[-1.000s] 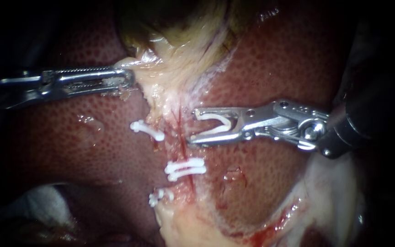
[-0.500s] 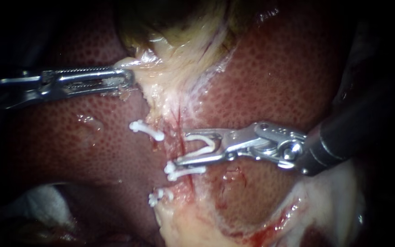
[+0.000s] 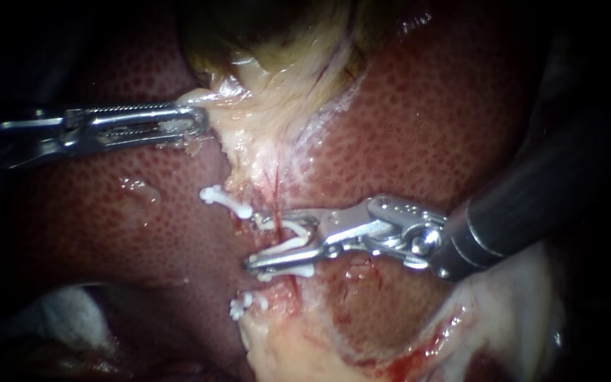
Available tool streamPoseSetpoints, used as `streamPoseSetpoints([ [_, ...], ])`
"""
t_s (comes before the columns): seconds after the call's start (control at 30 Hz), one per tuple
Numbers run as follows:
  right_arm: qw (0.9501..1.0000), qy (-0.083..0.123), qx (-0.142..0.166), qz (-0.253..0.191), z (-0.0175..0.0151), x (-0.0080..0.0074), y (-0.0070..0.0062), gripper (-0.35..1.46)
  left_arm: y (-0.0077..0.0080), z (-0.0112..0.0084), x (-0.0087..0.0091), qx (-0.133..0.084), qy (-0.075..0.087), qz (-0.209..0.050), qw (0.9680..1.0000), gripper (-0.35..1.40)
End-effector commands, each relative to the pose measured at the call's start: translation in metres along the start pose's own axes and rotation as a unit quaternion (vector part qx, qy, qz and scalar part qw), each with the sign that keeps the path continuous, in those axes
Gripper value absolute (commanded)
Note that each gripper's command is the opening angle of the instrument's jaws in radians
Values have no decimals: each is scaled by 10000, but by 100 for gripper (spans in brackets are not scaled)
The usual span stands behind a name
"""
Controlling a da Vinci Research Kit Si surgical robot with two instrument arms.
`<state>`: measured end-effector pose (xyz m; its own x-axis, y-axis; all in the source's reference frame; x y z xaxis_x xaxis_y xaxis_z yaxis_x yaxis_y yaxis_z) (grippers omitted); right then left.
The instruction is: Clipping third clip right tube
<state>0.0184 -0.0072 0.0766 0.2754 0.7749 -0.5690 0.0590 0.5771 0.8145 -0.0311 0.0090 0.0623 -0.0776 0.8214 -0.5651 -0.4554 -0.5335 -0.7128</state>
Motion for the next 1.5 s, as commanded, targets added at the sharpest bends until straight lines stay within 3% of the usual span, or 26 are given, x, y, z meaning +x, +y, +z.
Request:
streamPoseSetpoints([
  [0.03, 10000, -11, 16, 26, 1, 1, -1, 50, 0, 0, 0, 3, -1, 0, 10000, -35],
  [0.3, 9993, 31, 358, 121, 5, 1, -12, 49, 0, 0, 0, 3, 0, 0, 10000, -35],
  [0.8, 9991, 201, 350, 146, 19, 10, -8, 47, 0, 1, 0, 6, 1, 0, 10000, -35],
  [1.03, 9988, 314, 319, 193, 12, 24, -8, 46, 0, 1, -1, 6, 1, 1, 10000, -35],
  [1.33, 9988, 312, 322, 194, 9, 24, -6, 41, 0, 2, -1, 11, -12, 3, 10000, -35],
  [1.5, 9987, 339, 257, 283, 5, 23, -3, 28, 0, 2, -1, 12, -12, 3, 10000, -35],
])
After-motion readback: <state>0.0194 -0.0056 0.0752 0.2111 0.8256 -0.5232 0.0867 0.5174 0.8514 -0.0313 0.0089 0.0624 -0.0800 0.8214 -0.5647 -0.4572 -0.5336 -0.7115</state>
